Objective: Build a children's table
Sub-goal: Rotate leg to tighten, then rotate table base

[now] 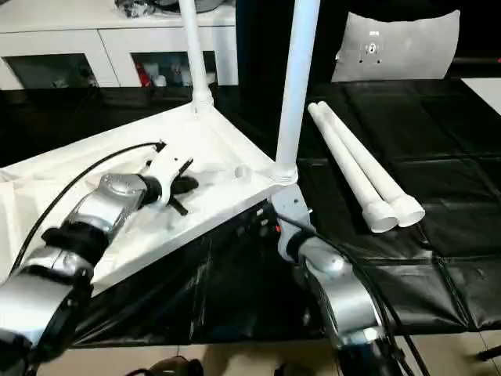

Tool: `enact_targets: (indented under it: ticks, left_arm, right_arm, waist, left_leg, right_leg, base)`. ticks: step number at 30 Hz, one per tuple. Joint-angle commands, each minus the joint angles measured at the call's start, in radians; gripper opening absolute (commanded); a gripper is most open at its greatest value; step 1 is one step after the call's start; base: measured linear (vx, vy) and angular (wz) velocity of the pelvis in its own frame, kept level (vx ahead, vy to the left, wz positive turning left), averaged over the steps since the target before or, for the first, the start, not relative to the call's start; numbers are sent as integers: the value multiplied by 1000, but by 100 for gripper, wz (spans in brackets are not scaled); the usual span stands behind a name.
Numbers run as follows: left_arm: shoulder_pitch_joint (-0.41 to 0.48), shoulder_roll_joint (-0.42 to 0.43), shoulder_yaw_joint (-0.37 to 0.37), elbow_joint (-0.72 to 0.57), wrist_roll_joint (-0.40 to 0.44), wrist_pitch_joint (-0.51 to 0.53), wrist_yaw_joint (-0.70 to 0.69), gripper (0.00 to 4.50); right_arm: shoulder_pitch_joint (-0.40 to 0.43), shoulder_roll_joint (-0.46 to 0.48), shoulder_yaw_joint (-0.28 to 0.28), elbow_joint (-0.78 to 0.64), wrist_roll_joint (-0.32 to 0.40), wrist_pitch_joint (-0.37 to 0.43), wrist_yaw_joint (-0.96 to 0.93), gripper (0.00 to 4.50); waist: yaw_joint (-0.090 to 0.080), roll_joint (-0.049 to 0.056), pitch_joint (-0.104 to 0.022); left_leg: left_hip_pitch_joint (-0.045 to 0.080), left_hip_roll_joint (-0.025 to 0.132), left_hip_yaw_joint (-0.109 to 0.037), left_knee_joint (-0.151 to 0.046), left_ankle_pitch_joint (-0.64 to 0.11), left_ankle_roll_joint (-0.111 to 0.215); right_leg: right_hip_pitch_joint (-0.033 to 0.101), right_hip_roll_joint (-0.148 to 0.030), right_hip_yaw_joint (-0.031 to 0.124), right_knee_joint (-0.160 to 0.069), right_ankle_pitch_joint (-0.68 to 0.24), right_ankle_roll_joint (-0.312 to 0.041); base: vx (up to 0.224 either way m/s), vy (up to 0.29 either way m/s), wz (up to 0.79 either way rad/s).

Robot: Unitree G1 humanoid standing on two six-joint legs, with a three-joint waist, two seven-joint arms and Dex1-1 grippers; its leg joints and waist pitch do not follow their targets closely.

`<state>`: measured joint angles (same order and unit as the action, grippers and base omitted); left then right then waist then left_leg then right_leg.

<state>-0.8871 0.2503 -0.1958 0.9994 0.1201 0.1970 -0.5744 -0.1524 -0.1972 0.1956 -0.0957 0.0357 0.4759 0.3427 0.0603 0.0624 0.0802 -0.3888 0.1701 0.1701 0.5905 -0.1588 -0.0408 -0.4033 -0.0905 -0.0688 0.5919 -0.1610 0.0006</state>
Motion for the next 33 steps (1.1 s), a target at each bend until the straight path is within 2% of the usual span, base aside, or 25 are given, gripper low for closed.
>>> enact_targets:
  ticks: [1, 3, 4, 5, 6, 7, 8, 10, 11, 12, 14, 16, 18, 19, 22, 23, 24, 25, 26, 27, 28, 29, 31, 32, 33]
  left_arm:
    - [-42, 1, -9, 59, 25, -56, 20, 17]
    - [-83, -12, -4, 116, 30, -88, 30, 17]
    - [-90, -14, -4, 125, 32, -95, 32, 17]
    - [-120, -24, 4, 166, 35, -116, 52, 17]
    - [-137, -29, 5, 189, 40, -132, 70, 17]
    - [-142, -30, 6, 196, 42, -137, 75, 17]
    - [-164, -35, 8, 223, 49, -156, 105, 17]
    - [-193, -40, 17, 255, 52, -185, 151, 17]
    - [-213, -43, 29, 268, 49, -203, 198, 17]
    - [-233, -47, 48, 282, 39, -216, 235, 17]
    - [-259, -53, 70, 302, 30, -236, 279, 17]
    - [-269, -55, 82, 310, 24, -247, 302, 17]
    - [-281, -57, 101, 324, 15, -258, 334, 17]
    - [-289, -59, 124, 329, -4, -264, 341, 17]
    - [-291, -64, 180, 324, -56, -281, 302, 17]
    - [-288, -65, 198, 319, -74, -284, 280, 17]
    - [-281, -64, 212, 312, -90, -284, 254, 17]
    - [-271, -63, 213, 303, -95, -288, 231, 17]
    - [-262, -61, 214, 293, -100, -292, 209, 17]
    - [-234, -58, 224, 259, -123, -286, 164, 17]
    - [-222, -57, 233, 244, -135, -281, 145, 17]
    - [-186, -54, 234, 195, -152, -271, 107, 17]
    - [-122, -47, 226, 98, -169, -251, 66, 17]
    - [-74, -42, 219, 19, -181, -219, 50, 17]
    - [6, -31, 206, -124, -204, -149, 25, 17]
  right_arm:
    - [20, -4, 14, -55, -5, 24, 12, 450]
    - [47, -9, 19, -95, -4, 43, 7, 450]
    - [52, -9, 19, -102, -4, 47, 6, 450]
    - [76, -11, 18, -132, -5, 64, -2, 450]
    - [93, -12, 16, -152, -5, 76, -8, 450]
    - [99, -13, 15, -160, -5, 80, -10, 450]
    - [121, -16, 11, -187, -4, 94, -17, 450]
    - [143, -21, 7, -216, -3, 111, -24, 450]
    - [153, -22, 5, -230, -5, 118, -29, 450]
    - [161, -23, 3, -242, -6, 125, -31, 450]
    - [170, -25, -1, -261, -8, 137, -35, 450]
    - [171, -26, -3, -270, -8, 143, -37, 450]
    - [168, -25, -5, -277, -7, 152, -40, 450]
    - [164, -27, -4, -280, -8, 154, -42, 450]
    - [137, -27, -8, -272, -4, 149, -40, 450]
    - [127, -24, -10, -265, -1, 146, -39, 450]
    - [115, -22, -11, -256, 1, 141, -37, 450]
    - [106, -19, -12, -249, 3, 136, -35, 450]
    - [98, -17, -12, -241, 5, 133, -33, 450]
    - [81, -13, -11, -227, 7, 124, -30, 450]
    - [72, -12, -9, -218, 7, 121, -29, 450]
    - [60, -7, -8, -206, 7, 115, -29, 450]
    - [45, -1, -7, -187, 8, 106, -30, 450]
    - [37, 0, -4, -178, 7, 101, -29, 450]
    - [27, 3, -2, -166, 8, 93, -28, 450]
  waist:
    - [-5, 1, -54]
    - [-6, 12, -40]
    - [-7, 4, -42]
    - [-11, 11, -31]
    - [-10, 16, -28]
    - [-10, 10, -28]
    - [-12, 20, -19]
    - [-12, 15, -20]
    - [-21, 28, -5]
    - [-20, 29, -5]
    - [-26, 28, -2]
    - [-31, 31, -5]
    - [-34, 30, -5]
    - [-36, 26, -10]
    - [-36, 22, -25]
    - [-35, 13, -32]
    - [-34, 17, -29]
    - [-32, 13, -34]
    - [-30, 16, -31]
    - [-28, 10, -35]
    - [-26, 12, -32]
    - [-22, 10, -37]
    - [-20, 16, -34]
    - [-17, 14, -39]
    - [-18, 6, -43]
  left_leg:
    - [20, 36, -26, -83, -385, 13]
    - [20, 34, -26, -86, -402, 13]
    - [26, 35, -26, -86, -415, 10]
    - [25, 34, -27, -89, -428, 9]
    - [26, 35, -29, -89, -428, 8]
    - [27, 34, -27, -89, -425, 11]
    - [20, 33, -30, -92, -411, 16]
    - [18, 32, -31, -92, -381, 25]
    - [17, 32, -31, -94, -400, 26]
    - [19, 32, -33, -94, -402, 24]
    - [10, 30, -33, -91, -366, 27]
    - [0, 33, -34, -84, -274, 52]
    - [-3, 31, -31, -80, -243, 70]
    - [-5, 29, -31, -76, -223, 76]
    - [-6, 26, -25, -63, -95, 130]
    - [-4, 28, -22, -61, -87, 148]
    - [-4, 28, -22, -60, -85, 153]
    - [-3, 30, -20, -59, -80, 165]
    - [-2, 32, -20, -61, -82, 168]
    - [1, 35, -18, -60, -90, 172]
    - [-2, 36, -17, -62, -91, 171]
    - [1, 37, -16, -61, -94, 170]
    - [5, 42, -15, -63, -116, 165]
    - [6, 50, -16, -66, -121, 156]
    - [3, 48, -15, -64, -120, 157]
  right_leg:
    - [42, -49, 39, -87, -325, -146]
    - [35, -48, 39, -94, -361, -137]
    - [37, -49, 38, -97, -388, -129]
    - [33, -45, 38, -103, -403, -120]
    - [34, -48, 37, -102, -404, -119]
    - [33, -46, 38, -104, -404, -116]
    - [36, -49, 38, -103, -407, -117]
    - [41, -50, 38, -103, -396, -112]
    - [35, -47, 36, -110, -411, -111]
    - [36, -49, 36, -108, -409, -113]
    - [41, -50, 37, -103, -367, -128]
    - [43, -50, 37, -88, -227, -169]
    - [46, -52, 36, -84, -172, -194]
    - [51, -52, 36, -79, -146, -202]
    - [57, -54, 33, -59, 26, -271]
    - [57, -54, 33, -59, 41, -285]
    - [56, -56, 33, -57, 40, -293]
    - [58, -56, 32, -56, 31, -299]
    - [56, -58, 32, -57, 17, -301]
    - [56, -58, 34, -59, -7, -303]
    - [55, -59, 34, -58, -23, -309]
    - [56, -59, 34, -57, -33, -311]
    - [51, -60, 36, -60, -70, -313]
    - [53, -63, 38, -54, -81, -317]
    - [53, -60, 38, -56, -86, -313]
  base:
    - [0, 0, 0]
    - [0, 0, 0]
    - [0, 0, 0]
    - [0, 0, 0]
    - [0, 0, 0]
    - [0, 0, 0]
    - [0, 0, 0]
    - [0, 0, 0]
    - [0, 0, 0]
    - [0, 0, 0]
    - [0, 0, 0]
    - [0, 0, 0]
    - [29, -2, -1]
    - [61, -8, -2]
    - [38, -6, -1]
    - [0, 0, 0]
    - [0, 0, 0]
    - [0, 0, 0]
    - [0, 0, 0]
    - [0, 0, 0]
    - [0, 0, 0]
    - [0, 0, 0]
    - [0, 0, 0]
    - [0, 0, 0]
    - [0, 0, 0]
